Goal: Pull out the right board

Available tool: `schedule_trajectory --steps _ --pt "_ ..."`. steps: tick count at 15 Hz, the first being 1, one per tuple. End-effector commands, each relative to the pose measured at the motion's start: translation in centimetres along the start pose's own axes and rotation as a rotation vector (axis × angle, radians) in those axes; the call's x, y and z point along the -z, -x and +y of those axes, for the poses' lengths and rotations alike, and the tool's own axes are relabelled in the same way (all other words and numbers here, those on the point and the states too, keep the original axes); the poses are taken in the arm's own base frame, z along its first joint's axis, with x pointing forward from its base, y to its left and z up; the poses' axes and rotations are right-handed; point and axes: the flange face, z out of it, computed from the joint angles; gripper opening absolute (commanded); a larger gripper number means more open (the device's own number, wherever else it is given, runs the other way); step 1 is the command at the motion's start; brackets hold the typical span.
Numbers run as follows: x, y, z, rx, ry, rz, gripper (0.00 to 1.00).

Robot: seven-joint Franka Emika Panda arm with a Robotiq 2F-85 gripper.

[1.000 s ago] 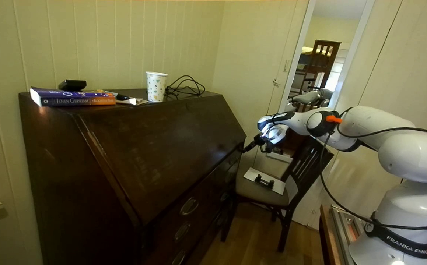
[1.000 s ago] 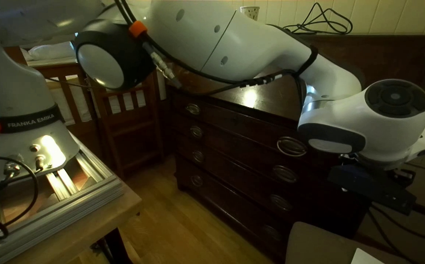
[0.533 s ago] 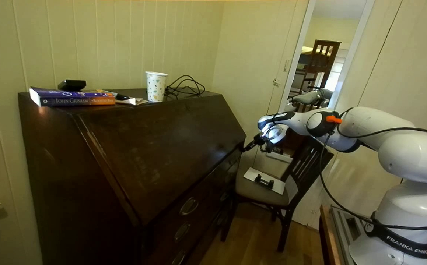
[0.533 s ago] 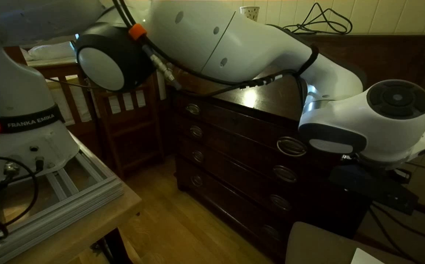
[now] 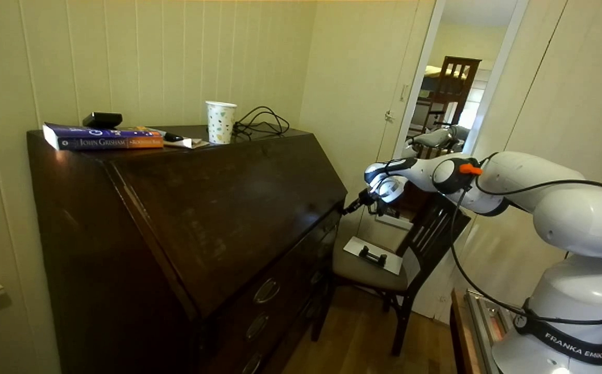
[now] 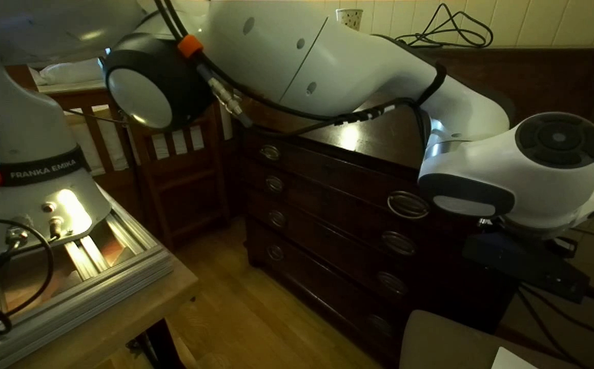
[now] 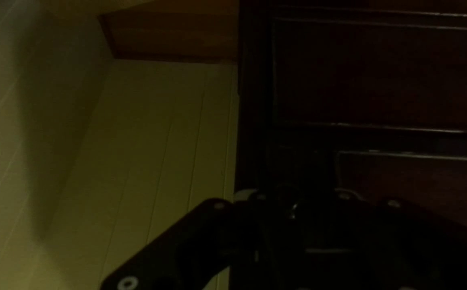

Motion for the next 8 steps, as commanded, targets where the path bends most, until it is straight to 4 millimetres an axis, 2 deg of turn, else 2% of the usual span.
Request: schedule_trajectory --steps 1,4,8 --pt "2.4 2.9 2.9 0.013 0.027 -0.037 0.06" --pt "4.0 5.1 4.4 0.005 0.021 -0.09 0.06" --pt "5.1 7.3 5.2 0.015 -0.009 -0.187 0.06"
